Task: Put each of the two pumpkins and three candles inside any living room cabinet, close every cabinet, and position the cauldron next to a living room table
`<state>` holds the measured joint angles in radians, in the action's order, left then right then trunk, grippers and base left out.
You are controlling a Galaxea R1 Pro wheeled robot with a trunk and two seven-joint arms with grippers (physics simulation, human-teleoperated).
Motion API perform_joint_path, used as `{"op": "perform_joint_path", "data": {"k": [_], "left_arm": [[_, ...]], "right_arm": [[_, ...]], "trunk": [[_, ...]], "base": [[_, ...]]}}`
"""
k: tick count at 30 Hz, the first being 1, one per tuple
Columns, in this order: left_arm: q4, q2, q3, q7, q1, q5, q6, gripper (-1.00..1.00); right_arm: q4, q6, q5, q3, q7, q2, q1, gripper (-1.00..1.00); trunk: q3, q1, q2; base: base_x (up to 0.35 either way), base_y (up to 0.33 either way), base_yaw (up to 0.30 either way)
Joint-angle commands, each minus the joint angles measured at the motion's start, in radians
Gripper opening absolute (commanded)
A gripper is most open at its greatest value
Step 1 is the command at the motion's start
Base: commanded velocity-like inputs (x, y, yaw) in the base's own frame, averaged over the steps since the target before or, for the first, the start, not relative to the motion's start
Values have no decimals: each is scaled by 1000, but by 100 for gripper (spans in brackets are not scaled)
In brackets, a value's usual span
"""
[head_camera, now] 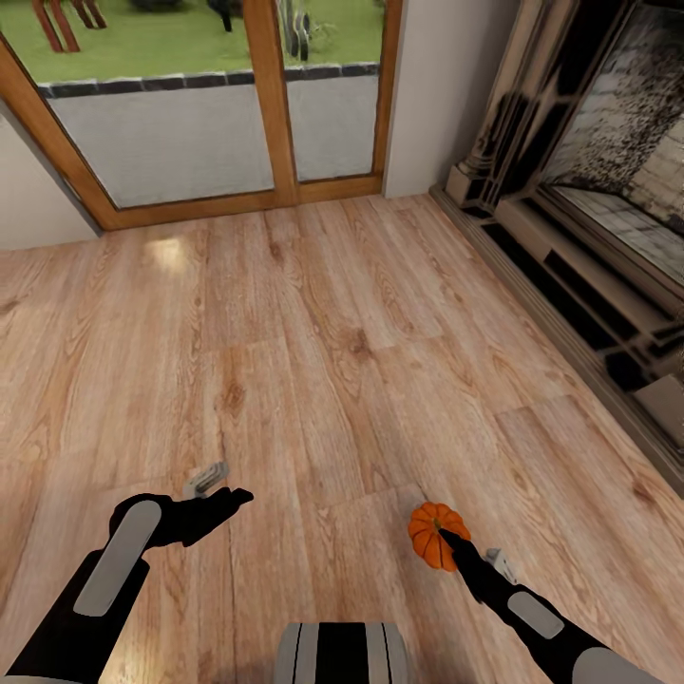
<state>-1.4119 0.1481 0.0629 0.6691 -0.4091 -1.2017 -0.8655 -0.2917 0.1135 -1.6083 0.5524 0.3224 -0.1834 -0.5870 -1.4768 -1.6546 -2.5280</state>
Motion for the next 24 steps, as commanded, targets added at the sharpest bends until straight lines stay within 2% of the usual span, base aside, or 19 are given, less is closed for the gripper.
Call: {"op": "perform_joint_path", "data": {"k": [1, 4, 8, 11, 14, 17, 19, 20, 21, 24], "left_arm": [[-1, 1, 2, 10, -1, -10, 0, 100], [-1, 1, 2, 10, -1, -10, 0, 100], [-1, 2, 2, 10, -1, -10, 0, 100], [-1, 1, 2, 10, -1, -10, -3, 100], [-1, 1, 2, 10, -1, -10, -4, 100], [-1, 2, 2, 10, -1, -10, -4, 100], [-1, 2, 1, 10, -1, -10, -4, 100], [-1, 2, 1, 10, -1, -10, -4, 100], [-1, 2, 1, 10, -1, -10, -4, 100], [-1, 2, 1, 10, -1, -10, -4, 100]], "right_arm": [[-3, 2, -9, 7, 3, -1, -1, -100], [-9, 2, -8, 7, 11, -2, -1, -100], [-20, 2, 6, 9, 64, -4, -1, -100], [-85, 6, 35, 11, 92, -7, -1, -100], [-168, 12, 43, 13, 95, -9, -1, -100], [-207, 28, 51, 19, 92, -11, -1, -100], [-230, 61, 84, 30, 90, -11, -2, -100], [-258, 94, 137, 34, 89, -11, -4, -100], [-269, 104, 164, 34, 90, -11, -4, -100], [-284, 116, 210, 34, 90, -10, -6, -100]], "trunk": [[3, 1, 0], [15, 2, 1], [30, 4, 2], [42, 5, 2], [54, 6, 3], [65, 8, 4], [73, 9, 4], [77, 9, 4], [81, 10, 5], [92, 11, 5]], "base": [[0, 0, 0], [0, 0, 0], [0, 0, 0], [0, 0, 0], [0, 0, 0], [0, 0, 0], [0, 0, 0], [0, 0, 0], [0, 0, 0], [0, 0, 0]]}}
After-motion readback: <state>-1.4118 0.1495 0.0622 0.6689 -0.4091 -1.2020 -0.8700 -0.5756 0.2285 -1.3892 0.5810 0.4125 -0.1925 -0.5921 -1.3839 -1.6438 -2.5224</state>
